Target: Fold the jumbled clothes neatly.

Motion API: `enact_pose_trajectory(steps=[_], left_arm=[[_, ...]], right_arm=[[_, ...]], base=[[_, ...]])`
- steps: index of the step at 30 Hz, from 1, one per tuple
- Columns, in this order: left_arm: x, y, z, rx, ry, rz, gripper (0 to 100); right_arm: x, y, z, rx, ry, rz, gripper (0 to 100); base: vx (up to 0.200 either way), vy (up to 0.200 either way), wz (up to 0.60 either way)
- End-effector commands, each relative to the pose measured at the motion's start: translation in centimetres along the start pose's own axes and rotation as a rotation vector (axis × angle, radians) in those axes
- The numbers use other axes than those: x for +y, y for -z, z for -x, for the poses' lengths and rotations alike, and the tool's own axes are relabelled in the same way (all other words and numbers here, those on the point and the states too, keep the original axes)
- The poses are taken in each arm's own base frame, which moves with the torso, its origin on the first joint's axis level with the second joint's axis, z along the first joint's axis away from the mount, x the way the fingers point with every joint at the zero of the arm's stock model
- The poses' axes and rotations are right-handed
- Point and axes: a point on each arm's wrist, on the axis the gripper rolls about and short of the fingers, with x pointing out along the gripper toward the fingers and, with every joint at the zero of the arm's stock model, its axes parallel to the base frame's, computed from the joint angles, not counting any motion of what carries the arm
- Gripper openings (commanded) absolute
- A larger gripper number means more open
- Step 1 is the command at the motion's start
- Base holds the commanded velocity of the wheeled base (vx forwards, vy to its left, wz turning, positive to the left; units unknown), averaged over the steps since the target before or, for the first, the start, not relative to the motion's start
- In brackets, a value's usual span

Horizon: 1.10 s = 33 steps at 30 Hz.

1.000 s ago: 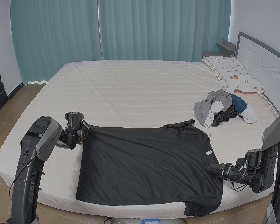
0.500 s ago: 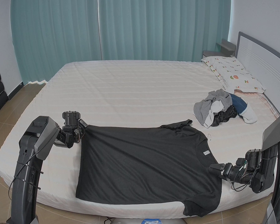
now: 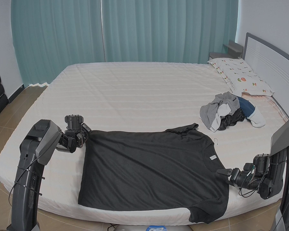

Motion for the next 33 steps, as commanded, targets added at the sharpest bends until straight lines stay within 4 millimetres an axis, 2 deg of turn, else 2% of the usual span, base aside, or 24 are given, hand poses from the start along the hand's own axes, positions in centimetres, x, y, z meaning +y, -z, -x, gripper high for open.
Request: enact_pose_trajectory(steps=[1, 5, 6, 11, 17, 22, 25, 30, 31, 33], left_arm=[[-0.2, -0.1, 0.2, 0.001, 0.004, 0.001, 100], [0.1, 0.1, 0.5, 0.010, -0.004, 0.028, 100], [-0.6, -0.6, 1.2, 0.010, 0.010, 0.066, 100], [-1.0, -1.9, 3.7, 0.076, 0.041, 0.135, 100], [-0.5, -3.0, 8.0, 0.197, 0.170, 0.208, 100], [-0.1, -2.3, 9.4, 0.242, 0.232, 0.206, 100], [0.2, -1.6, 9.7, 0.275, 0.243, 0.202, 100], [0.3, -1.5, 9.7, 0.278, 0.239, 0.204, 100], [0.4, -1.5, 9.7, 0.277, 0.239, 0.204, 100], [0.4, -1.4, 9.7, 0.280, 0.237, 0.204, 100]], right_arm=[[0.0, -0.1, 0.0, -0.005, -0.005, 0.003, 100], [0.0, -0.1, 0.0, -0.006, -0.006, 0.002, 100], [0.1, -0.1, -0.1, -0.009, -0.006, 0.005, 100], [0.4, -0.6, 0.0, -0.047, -0.003, 0.017, 100], [2.7, -2.8, 0.6, -0.162, -0.061, 0.059, 100], [4.5, -3.5, -0.9, -0.199, -0.105, 0.111, 100], [7.0, -4.5, -3.8, -0.216, -0.089, 0.142, 100], [11.0, -6.9, -7.9, -0.213, -0.009, 0.149, 100], [11.3, -7.0, -8.3, -0.211, -0.011, 0.151, 100], [12.9, -7.4, -10.3, -0.198, -0.022, 0.162, 100]], base=[[0.000, 0.000, 0.00], [0.000, 0.000, 0.00], [0.000, 0.000, 0.00], [0.000, 0.000, 0.00], [0.000, 0.000, 0.00], [0.000, 0.000, 0.00], [0.000, 0.000, 0.00], [0.000, 0.000, 0.00], [0.000, 0.000, 0.00], [0.000, 0.000, 0.00]])
